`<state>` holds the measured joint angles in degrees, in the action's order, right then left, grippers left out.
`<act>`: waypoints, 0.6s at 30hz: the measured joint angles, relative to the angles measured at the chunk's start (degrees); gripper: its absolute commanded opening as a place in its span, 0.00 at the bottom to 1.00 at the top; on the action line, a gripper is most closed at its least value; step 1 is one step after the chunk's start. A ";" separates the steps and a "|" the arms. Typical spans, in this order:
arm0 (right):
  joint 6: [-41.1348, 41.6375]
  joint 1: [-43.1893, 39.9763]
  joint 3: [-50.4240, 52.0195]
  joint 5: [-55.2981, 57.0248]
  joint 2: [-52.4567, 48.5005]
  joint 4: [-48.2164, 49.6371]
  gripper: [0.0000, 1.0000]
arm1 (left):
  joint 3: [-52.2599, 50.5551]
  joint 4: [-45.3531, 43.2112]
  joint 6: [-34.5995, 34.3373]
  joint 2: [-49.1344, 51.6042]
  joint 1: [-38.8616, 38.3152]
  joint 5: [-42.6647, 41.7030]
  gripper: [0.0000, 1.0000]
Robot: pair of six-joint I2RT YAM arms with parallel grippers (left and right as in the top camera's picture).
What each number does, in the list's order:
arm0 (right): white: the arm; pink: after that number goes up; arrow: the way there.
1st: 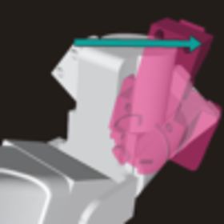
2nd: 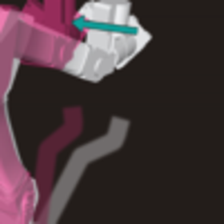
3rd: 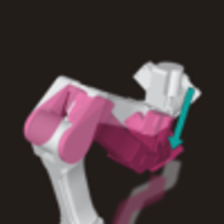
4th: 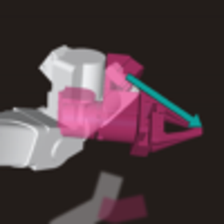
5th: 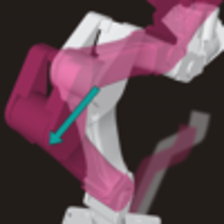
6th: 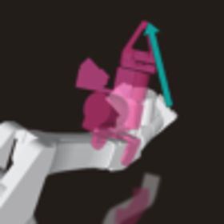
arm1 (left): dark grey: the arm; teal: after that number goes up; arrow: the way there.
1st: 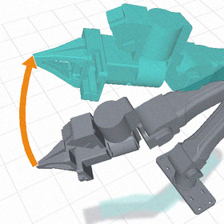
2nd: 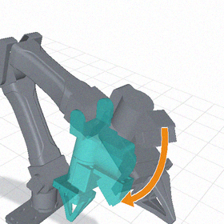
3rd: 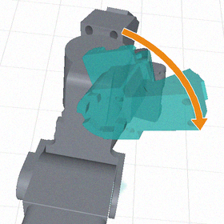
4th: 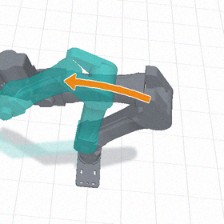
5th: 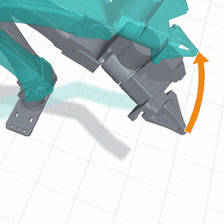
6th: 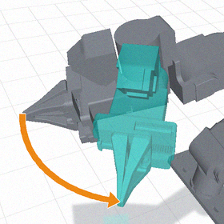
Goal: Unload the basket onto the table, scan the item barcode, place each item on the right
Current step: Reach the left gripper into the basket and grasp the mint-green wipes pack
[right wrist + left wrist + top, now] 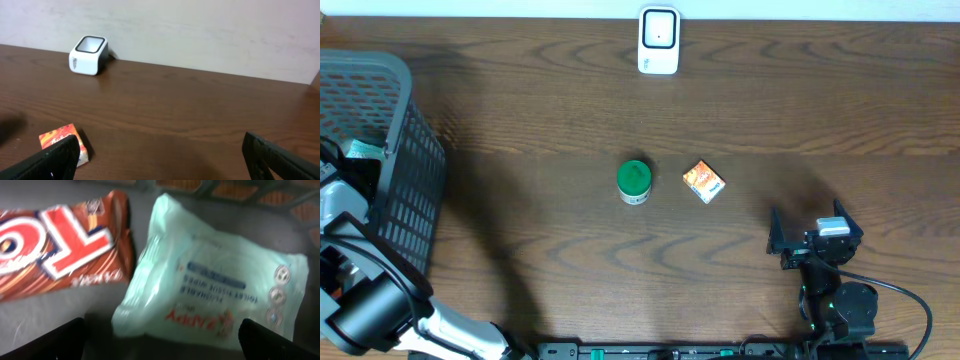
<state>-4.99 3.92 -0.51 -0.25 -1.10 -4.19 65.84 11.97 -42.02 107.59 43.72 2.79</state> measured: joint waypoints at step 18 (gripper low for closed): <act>0.00 0.00 0.00 0.00 0.00 -0.02 0.99 | 2.62 -7.23 1.81 4.28 1.51 -13.79 0.07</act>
<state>-4.99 3.92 -0.51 -0.25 -1.10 -4.21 68.47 4.73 -40.21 111.87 45.23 -11.00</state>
